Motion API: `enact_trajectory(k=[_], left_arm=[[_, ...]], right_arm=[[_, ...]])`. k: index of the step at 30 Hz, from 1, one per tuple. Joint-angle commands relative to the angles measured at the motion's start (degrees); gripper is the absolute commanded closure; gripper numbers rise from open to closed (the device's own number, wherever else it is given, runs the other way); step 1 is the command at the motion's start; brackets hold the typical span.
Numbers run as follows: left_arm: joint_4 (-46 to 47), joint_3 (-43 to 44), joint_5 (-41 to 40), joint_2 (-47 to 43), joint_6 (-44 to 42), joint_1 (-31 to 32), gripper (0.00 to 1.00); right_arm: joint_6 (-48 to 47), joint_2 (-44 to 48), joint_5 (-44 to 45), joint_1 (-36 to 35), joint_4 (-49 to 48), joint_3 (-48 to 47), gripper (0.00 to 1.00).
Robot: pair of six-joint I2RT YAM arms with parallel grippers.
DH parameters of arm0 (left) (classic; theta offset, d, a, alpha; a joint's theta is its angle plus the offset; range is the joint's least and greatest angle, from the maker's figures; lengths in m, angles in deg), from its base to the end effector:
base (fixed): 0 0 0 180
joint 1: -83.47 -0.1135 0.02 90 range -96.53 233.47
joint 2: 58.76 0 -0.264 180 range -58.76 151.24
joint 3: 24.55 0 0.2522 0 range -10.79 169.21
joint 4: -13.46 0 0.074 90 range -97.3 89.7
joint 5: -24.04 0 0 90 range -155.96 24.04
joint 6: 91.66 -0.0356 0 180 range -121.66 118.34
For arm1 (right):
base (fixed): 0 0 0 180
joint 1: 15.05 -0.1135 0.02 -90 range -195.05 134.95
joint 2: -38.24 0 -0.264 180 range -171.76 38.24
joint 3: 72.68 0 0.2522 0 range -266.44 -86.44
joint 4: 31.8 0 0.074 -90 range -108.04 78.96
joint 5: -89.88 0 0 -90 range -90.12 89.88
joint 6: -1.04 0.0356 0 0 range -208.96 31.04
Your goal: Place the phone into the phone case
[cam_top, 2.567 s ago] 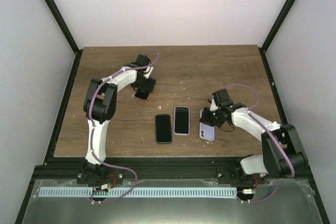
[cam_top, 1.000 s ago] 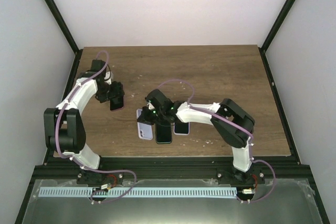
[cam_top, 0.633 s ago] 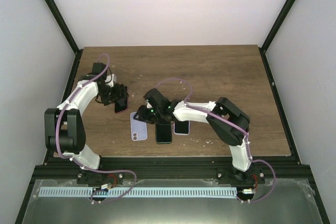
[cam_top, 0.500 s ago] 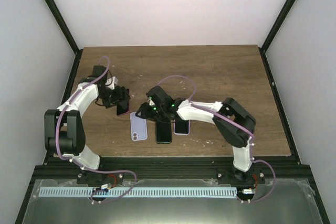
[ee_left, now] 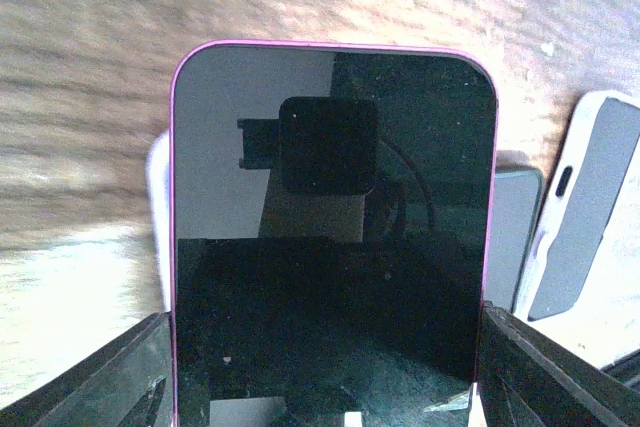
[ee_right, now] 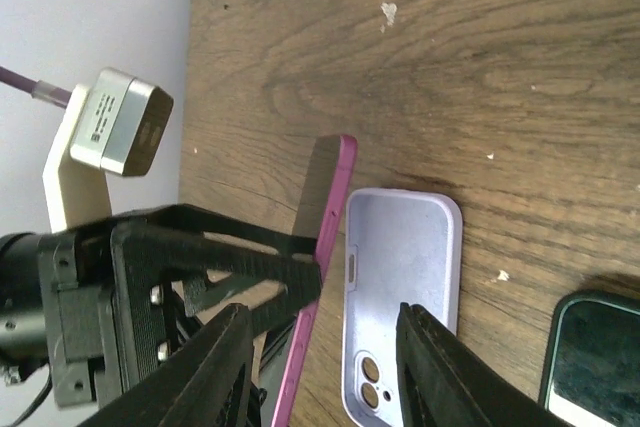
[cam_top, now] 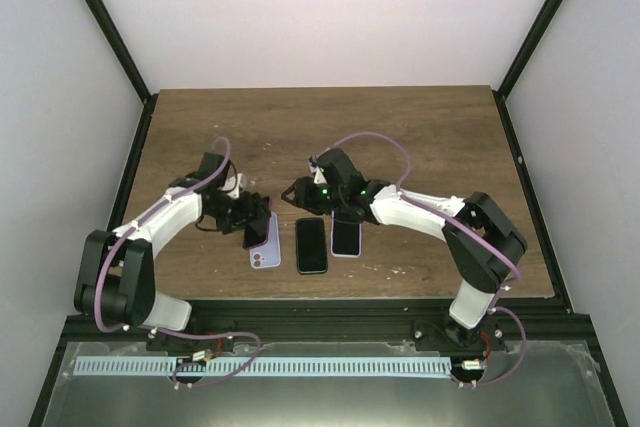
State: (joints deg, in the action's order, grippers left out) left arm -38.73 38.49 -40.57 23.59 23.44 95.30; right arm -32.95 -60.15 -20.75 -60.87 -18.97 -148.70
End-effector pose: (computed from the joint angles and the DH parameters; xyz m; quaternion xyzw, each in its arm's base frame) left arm 0.2480 -0.0675 0.1911 -0.0762 0.9605 -0.2554 0.0800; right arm 0.2554 0.2809 0.2168 -0.0045 0.8773 0.4517 0.1621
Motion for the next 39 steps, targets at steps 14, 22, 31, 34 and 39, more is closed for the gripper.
enact_trajectory(k=[14, 22, 31, 34, 39], left_arm=[[9.1, -5.0, -1.8, -1.0, 9.7, 4.5, 0.58], [10.3, -7.4, -2.4, -0.5, 10.8, 4.9, 0.57], [10.0, -7.7, -2.6, -1.1, 11.8, 5.7, 0.54], [10.0, -8.2, -2.4, -2.4, 12.5, 6.0, 0.54], [10.1, -9.4, -2.7, -3.7, 13.5, 6.4, 0.54]], right_arm=[[-0.7, 5.0, 1.8, 0.4, -0.8, 4.4, 0.59], [-1.0, 5.0, 1.9, 0.4, -0.7, 4.7, 0.58], [-1.4, 4.9, 2.1, 0.5, -0.4, 4.8, 0.58], [-1.4, 4.8, 2.1, 0.5, -0.6, 4.9, 0.58], [-1.4, 4.7, 1.9, 0.5, -0.6, 4.8, 0.58]])
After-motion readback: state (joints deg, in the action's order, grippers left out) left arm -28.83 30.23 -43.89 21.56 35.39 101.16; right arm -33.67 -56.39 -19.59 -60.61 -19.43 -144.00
